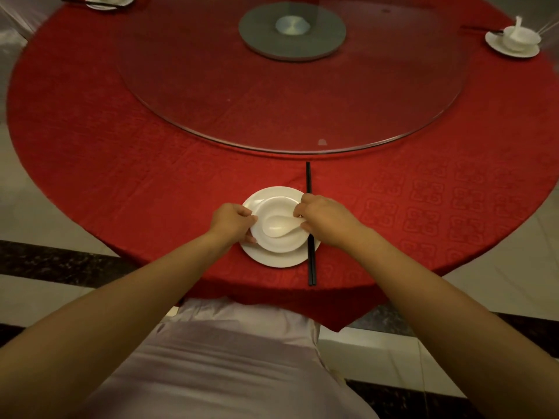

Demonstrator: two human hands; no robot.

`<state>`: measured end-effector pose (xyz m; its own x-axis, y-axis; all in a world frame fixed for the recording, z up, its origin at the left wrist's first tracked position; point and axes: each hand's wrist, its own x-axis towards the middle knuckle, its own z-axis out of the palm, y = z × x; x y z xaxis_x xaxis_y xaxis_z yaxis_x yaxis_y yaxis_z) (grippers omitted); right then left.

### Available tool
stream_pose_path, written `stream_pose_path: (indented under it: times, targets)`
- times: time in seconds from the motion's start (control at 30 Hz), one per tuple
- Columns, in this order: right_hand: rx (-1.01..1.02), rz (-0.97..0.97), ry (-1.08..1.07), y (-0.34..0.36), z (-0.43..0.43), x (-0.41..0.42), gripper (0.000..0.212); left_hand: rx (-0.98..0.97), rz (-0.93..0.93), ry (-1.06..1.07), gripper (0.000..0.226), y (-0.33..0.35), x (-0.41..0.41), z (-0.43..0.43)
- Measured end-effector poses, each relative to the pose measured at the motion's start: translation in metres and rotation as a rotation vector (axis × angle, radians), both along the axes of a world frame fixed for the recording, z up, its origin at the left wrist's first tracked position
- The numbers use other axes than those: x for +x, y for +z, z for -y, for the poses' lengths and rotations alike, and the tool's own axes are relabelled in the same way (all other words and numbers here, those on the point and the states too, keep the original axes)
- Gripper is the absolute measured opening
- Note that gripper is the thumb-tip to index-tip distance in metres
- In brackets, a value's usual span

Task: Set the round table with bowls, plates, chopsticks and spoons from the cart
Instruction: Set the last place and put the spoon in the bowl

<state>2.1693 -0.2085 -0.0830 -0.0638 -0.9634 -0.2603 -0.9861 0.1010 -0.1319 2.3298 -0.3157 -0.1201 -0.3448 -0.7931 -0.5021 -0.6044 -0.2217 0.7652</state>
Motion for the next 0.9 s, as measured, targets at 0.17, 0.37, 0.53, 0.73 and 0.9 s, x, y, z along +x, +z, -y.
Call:
stream_pose_path:
  times: [0.17,0.37,0.53,0.73,0.9]
  targets:
    - [-0.052,-0.023,0.036,-0.006,0.003,-0.001,0.037,-0.017,-0.011,0.027,0.006,-0.006,-0.001,0.003]
    - [-0.107,-0.001,0.0,-0.013,0.005,-0.001,0.037,0.0,-0.042,0.045,0.004,-0.006,0.0,0.004]
    - [-0.117,0.017,-0.039,-0.016,0.005,0.0,0.037,0.008,-0.042,0.037,0.006,-0.005,0.002,0.004]
    - [-0.167,0.085,-0.12,-0.017,0.0,-0.003,0.041,-0.124,0.016,-0.016,0.016,-0.004,0.003,0.006]
    - [-0.44,0.332,-0.479,-0.017,-0.017,-0.027,0.032,-0.213,0.074,0.022,0.023,-0.006,0.012,0.019]
